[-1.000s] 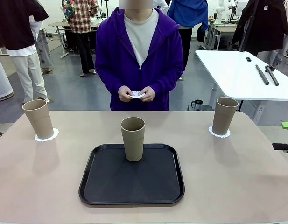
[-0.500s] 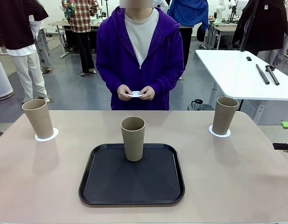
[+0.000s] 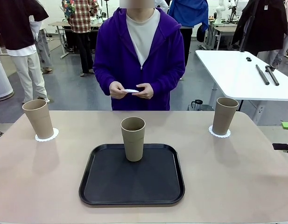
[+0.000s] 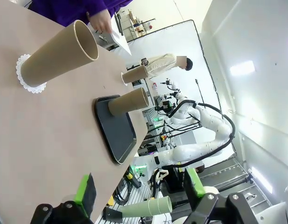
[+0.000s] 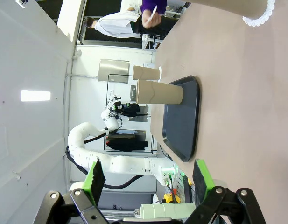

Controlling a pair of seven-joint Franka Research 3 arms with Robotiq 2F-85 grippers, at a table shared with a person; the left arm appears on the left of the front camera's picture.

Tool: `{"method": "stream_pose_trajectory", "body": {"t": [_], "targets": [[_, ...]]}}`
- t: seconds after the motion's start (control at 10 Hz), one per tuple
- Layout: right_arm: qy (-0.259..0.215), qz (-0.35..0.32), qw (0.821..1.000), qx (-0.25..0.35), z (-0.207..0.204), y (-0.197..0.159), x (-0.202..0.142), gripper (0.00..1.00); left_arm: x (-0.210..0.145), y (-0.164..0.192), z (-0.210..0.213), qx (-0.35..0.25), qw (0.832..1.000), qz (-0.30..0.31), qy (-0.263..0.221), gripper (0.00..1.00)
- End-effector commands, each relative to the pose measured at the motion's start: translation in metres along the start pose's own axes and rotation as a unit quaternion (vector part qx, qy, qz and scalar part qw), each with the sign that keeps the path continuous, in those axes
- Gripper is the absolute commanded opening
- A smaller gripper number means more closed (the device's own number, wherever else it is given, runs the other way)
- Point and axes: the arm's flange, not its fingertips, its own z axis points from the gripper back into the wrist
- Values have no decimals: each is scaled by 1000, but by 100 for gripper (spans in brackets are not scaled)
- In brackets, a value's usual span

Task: Place coasters on the table and set cups on them.
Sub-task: Take one Reusable plastic cup from the Flat Tray and place it on a coaster set by the human.

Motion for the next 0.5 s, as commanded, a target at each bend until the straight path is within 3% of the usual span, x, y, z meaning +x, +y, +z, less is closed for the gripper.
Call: {"method": "stream_pose_trajectory", "body": {"t": [0.0, 0.4], "targets": [[-1, 4, 1000, 4, -1, 1, 0, 100, -1, -1, 2, 0, 1000, -1, -1, 100], [-1, 4, 1000, 4, -1, 1, 0, 100, -1, -1, 2, 0, 1000, -1, -1, 100]]}}
